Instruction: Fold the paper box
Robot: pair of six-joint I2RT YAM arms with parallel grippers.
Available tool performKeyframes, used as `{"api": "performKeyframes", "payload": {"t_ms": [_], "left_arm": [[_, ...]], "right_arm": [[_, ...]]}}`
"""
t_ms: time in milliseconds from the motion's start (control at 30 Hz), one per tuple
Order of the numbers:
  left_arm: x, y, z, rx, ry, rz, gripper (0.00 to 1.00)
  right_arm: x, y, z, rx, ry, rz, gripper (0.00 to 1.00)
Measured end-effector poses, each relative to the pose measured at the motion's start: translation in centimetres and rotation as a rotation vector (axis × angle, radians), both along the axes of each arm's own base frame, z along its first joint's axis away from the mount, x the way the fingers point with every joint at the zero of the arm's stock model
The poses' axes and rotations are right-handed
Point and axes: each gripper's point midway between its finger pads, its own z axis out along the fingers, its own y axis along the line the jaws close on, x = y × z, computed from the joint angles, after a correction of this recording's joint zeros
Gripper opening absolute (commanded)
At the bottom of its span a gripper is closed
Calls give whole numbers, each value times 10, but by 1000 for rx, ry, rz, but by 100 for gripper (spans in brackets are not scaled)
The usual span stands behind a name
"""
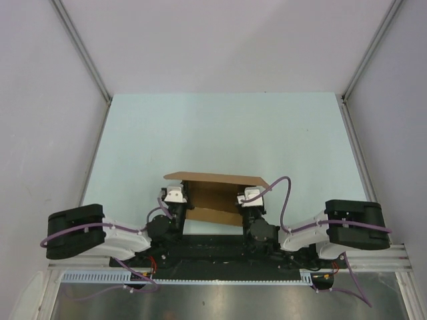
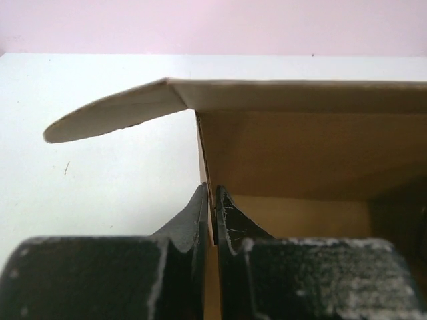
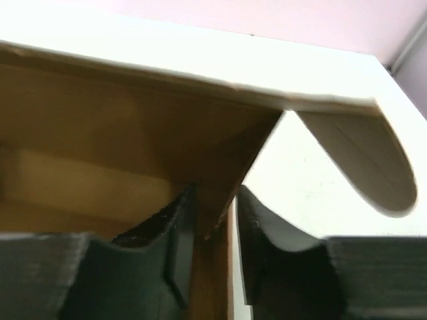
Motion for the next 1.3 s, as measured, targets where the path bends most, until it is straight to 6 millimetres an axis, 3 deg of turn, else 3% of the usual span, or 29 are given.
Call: {"api": "performKeyframes", "payload": {"t_ms": [100,333,800,1000,1100,1133,1300], "left_arm": [[-3,-1,-7,33,11,-10,11],[-6,-4,-16,89,25,-27,14],[-13,-9,-38,191,58,-34,17],[-19,-12,-44,212,64,-47,21],[-24,-16,-44,216,63,-65,27],[-27,-18,-44,219,61,-76,28],[-46,-26,-41,239,49,-125,37]], "right_arm": [[-10,6,0,-47,-1,44,80],[-37,13,26,-98,-17,154,100],[-109,28,103,-43,-45,452,100],[-128,33,152,39,-43,532,100],[-113,26,170,83,-46,485,100],[-100,21,174,114,-45,438,98],[-40,11,187,216,-70,339,79]]}}
